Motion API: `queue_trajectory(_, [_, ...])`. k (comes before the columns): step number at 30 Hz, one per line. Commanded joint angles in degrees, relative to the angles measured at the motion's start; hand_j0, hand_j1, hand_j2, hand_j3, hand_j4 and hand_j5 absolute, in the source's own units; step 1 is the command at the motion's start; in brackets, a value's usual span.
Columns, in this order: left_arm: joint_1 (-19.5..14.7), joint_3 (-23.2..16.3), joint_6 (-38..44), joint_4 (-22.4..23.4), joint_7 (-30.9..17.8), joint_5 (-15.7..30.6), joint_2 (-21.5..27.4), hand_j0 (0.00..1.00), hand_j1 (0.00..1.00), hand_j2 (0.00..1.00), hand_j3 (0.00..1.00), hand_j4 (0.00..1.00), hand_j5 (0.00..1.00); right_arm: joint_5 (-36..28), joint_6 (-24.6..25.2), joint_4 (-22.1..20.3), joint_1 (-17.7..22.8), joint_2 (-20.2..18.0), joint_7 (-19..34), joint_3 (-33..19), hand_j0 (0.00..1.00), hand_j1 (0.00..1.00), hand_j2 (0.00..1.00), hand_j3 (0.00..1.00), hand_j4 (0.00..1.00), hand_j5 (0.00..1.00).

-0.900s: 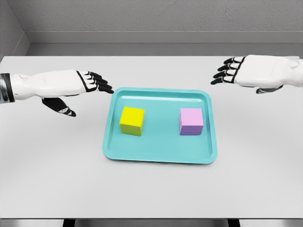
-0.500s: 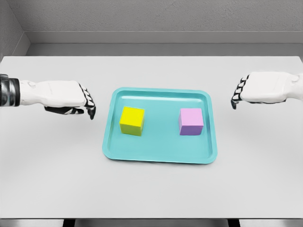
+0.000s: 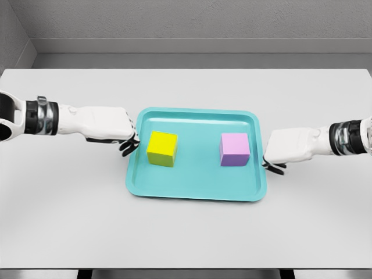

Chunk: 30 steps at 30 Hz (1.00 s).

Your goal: Push two cubes

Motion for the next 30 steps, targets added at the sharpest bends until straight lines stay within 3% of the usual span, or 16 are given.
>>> queue_trajectory(1, [-0.09, -0.26, 0.14, -0.02, 0.01, 0.14, -0.49, 0.16, 0.16, 0.16, 0.16, 0.16, 0.16, 0.72, 0.11, 3.41, -0.09, 1.26, 0.00, 0.22, 0.13, 0.13, 0.13, 0.13, 0.13, 0.13])
queue_trajectory(5, [-0.35, -0.35, 0.14, 0.33, 0.01, -2.84, -2.51, 0.16, 0.16, 0.16, 0.16, 0.16, 0.16, 0.72, 0.11, 7.54, -0.97, 3.55, 0.00, -0.22, 0.15, 0.15, 0.15, 0.15, 0.15, 0.15])
queue_trajectory(12, [-0.44, -1.93, 0.14, 0.42, 0.01, -4.34, -2.25, 0.16, 0.16, 0.16, 0.16, 0.16, 0.16, 1.16, 0.11, 7.98, -1.93, 6.89, 0.00, 0.13, 0.16, 0.16, 0.16, 0.16, 0.16, 0.16])
queue_trajectory(15, [-0.62, -1.93, 0.14, 0.51, 0.01, -4.51, -1.55, 0.17, 0.17, 0.17, 0.17, 0.17, 0.17, 1.87, 0.11, 10.00, -2.37, 7.86, 0.00, -0.05, 0.16, 0.16, 0.16, 0.16, 0.16, 0.16])
queue_trajectory(19, [-2.20, -1.93, 0.14, 9.29, 0.01, -6.18, -5.67, 0.17, 0.17, 0.17, 0.17, 0.17, 0.17, 2.04, 0.11, 11.67, -2.46, 9.61, 0.00, 0.04, 0.16, 0.16, 0.16, 0.16, 0.16, 0.16])
queue_trajectory(22, [-3.25, -1.93, 0.14, 12.28, 0.01, -6.98, -7.70, 0.17, 0.17, 0.17, 0.17, 0.17, 0.17, 2.83, 0.11, 11.76, -2.37, 10.23, 0.00, 0.13, 0.16, 0.16, 0.16, 0.16, 0.16, 0.16])
queue_trajectory(30, [-3.25, -2.02, 0.14, 12.11, 0.01, -9.44, -8.84, 0.17, 0.17, 0.17, 0.17, 0.17, 0.17, 3.62, 0.11, 11.67, -2.72, 12.95, 0.00, 0.31, 0.16, 0.16, 0.16, 0.16, 0.16, 0.16])
